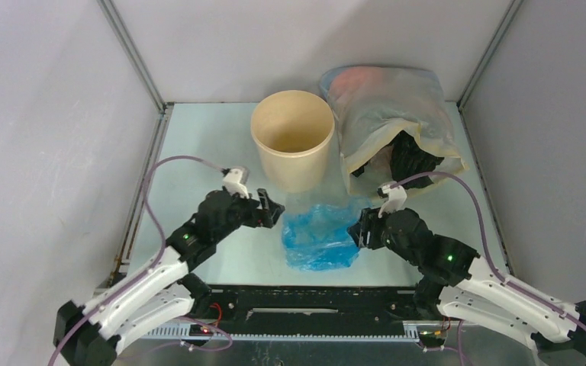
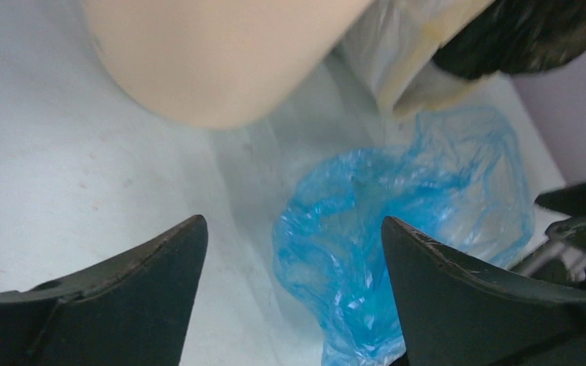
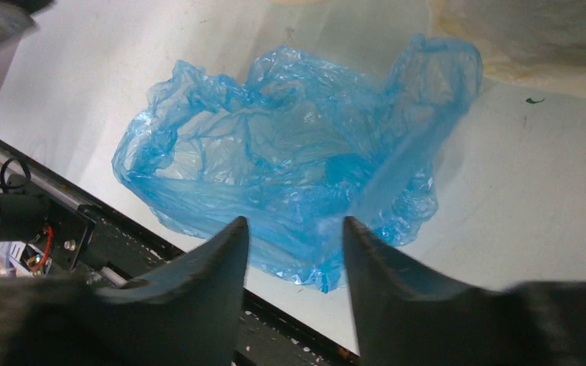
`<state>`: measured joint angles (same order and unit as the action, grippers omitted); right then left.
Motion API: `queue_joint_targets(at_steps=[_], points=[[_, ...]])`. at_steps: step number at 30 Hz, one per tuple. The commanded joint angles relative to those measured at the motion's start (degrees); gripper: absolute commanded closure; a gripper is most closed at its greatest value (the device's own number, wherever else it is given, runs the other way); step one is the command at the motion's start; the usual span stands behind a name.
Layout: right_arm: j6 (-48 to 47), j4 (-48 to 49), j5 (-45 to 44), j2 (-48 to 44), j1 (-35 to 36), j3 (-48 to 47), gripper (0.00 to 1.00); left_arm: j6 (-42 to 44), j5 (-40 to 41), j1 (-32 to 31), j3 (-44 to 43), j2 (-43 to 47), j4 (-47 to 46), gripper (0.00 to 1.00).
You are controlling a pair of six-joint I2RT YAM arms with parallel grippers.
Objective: Put the trash bags into the trash bin
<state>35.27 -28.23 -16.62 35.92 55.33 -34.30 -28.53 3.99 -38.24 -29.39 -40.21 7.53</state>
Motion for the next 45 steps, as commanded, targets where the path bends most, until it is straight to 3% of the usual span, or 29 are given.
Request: queue_joint_targets(at_steps=[1, 5, 10, 14, 20, 22, 24, 25, 26, 27, 29, 32, 33, 40, 45], points=[[-3.0, -1.4, -3.8, 0.5, -1.9, -3.5, 0.38, -0.3, -8.4, -0.1, -3.7, -7.8, -2.3, 0.02], [-3.2, -4.8, -6.0, 2.3, -6.8, -6.5, 0.2, 0.5, -10.0, -0.1, -5.0, -11.6, -2.2, 0.0], [-1.1, -4.4, -8.0, 6.9, -12.4, -7.7, 0.16, 0.7, -13.9, -0.2, -7.3, -17.2, -2.4, 0.0], [-1.7, -2.3, -4.8, 9.7, -13.9, -7.7, 0.3, 0.7, -17.9, -0.4, -7.5, -21.1, -4.7, 0.06], [-4.5, 1.8, 2.8, 10.9, -13.9, -5.5, 0.33, 2.3, -18.5, -0.5, -6.9, -25.9, -4.1, 0.14], [-4.9, 3.3, 4.2, 11.1, -13.9, -4.6, 0.39, 3.1, -18.3, -0.5, -6.5, -26.3, -3.5, 0.2], [-5.3, 4.8, 5.5, 11.4, -13.9, -4.1, 0.52, 3.4, -17.3, -0.5, -5.8, -26.1, -3.3, 0.25], [-5.5, 5.2, 5.6, 11.6, -14.0, -4.0, 0.62, 3.5, -16.4, -0.5, -5.3, -26.0, -3.1, 0.27], [-5.5, 5.4, 5.5, 11.8, -13.9, -4.0, 0.79, 3.4, -15.5, -0.5, -4.8, -25.7, -3.1, 0.29], [-5.5, 5.5, 5.3, 12.0, -14.0, -4.0, 0.87, 3.2, -14.4, -0.5, -4.4, -25.5, -3.2, 0.33], [-5.2, 5.5, 4.7, 11.6, -14.0, -4.0, 1.0, 3.1, -12.6, -0.5, -3.6, -25.0, -3.3, 0.56], [-4.9, 5.1, 3.8, 10.2, -14.0, -4.0, 1.0, 3.1, -9.8, -0.5, -2.2, -22.5, -3.3, 0.96], [-4.9, 5.0, 3.4, 9.5, -14.0, -4.0, 1.0, 3.2, -8.5, -0.5, -1.6, -21.2, -3.2, 0.99], [-5.3, 5.9, 4.3, 4.9, -14.5, -4.2, 1.0, 1.0, -4.5, -0.4, 1.3, -7.5, -0.7, 1.0], [-6.1, 5.8, 9.0, 4.4, -14.9, -8.7, 1.0, -1.3, -4.1, -0.5, -2.4, 2.5, 4.8, 1.0]])
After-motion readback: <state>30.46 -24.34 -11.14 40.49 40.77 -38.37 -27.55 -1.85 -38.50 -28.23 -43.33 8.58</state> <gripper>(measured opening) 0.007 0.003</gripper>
